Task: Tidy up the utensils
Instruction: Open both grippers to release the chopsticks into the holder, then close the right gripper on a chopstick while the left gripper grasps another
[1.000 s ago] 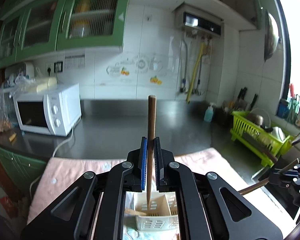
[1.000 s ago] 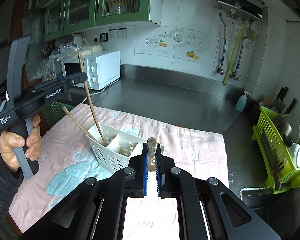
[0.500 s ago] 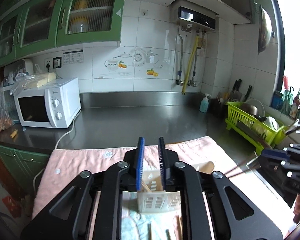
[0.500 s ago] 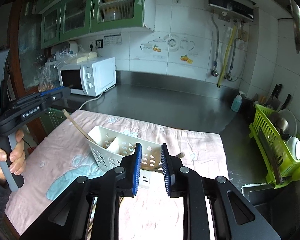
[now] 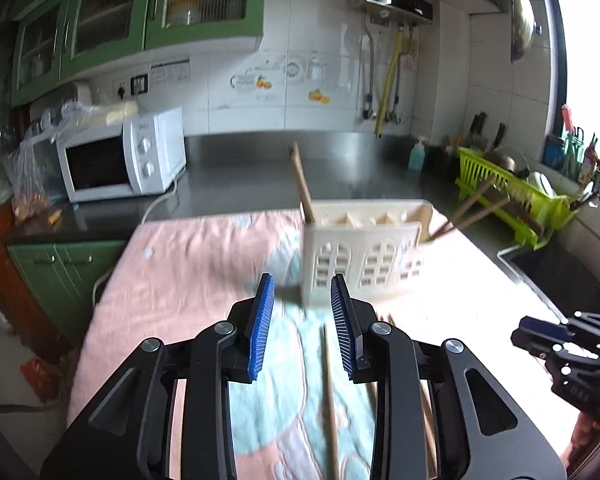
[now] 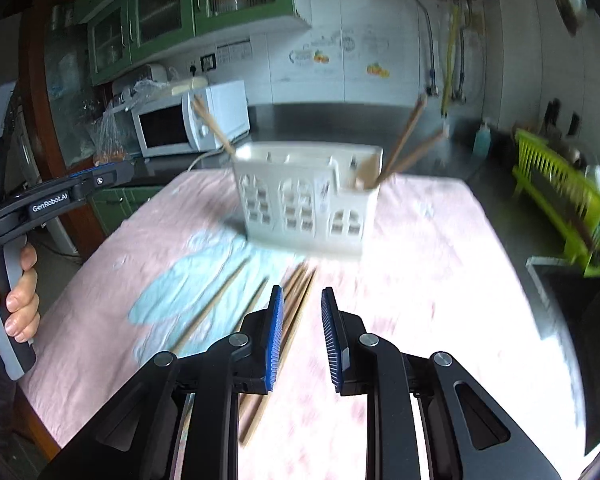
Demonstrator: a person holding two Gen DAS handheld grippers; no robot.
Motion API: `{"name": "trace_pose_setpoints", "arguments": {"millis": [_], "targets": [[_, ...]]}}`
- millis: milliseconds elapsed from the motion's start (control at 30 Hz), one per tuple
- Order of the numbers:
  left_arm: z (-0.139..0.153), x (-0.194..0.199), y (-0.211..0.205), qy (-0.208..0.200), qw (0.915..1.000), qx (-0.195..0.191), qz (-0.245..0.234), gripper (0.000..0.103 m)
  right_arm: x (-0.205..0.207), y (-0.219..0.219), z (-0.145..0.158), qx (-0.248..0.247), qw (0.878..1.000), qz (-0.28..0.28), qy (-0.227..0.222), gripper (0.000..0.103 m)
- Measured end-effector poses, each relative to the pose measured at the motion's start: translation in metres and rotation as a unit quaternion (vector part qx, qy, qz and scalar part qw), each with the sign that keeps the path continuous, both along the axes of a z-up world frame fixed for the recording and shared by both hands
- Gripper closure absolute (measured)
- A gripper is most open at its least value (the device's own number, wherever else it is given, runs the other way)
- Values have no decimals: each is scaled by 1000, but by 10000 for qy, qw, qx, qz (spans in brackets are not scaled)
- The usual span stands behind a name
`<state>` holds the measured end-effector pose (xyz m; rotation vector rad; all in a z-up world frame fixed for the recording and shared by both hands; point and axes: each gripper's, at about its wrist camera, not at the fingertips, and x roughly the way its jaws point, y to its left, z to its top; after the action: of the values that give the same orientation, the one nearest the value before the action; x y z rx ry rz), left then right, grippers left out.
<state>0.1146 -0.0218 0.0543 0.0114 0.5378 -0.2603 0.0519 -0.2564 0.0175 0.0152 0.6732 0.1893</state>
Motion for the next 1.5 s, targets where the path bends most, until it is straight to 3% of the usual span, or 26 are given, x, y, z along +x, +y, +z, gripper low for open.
{"name": "trace_pose_setpoints", "arguments": {"millis": [233,467,1100,1500], "targets": [[-58,-26,14,605,9981,-142,27,69,-23,11,-53,235,9985,-225,445,83],[-97,-38,22,989,9948,-215,104,69,-26,22,-81,345,9963,-304,723,83],[-144,-43,4,1527,9881,-135,-132,67,-10,34,-107,413,9928,-300,1082,87],[-154,-38,-2,1637,9864,-18,-125,67,-7,41,-112,180,9929,-321,1133,92]]}}
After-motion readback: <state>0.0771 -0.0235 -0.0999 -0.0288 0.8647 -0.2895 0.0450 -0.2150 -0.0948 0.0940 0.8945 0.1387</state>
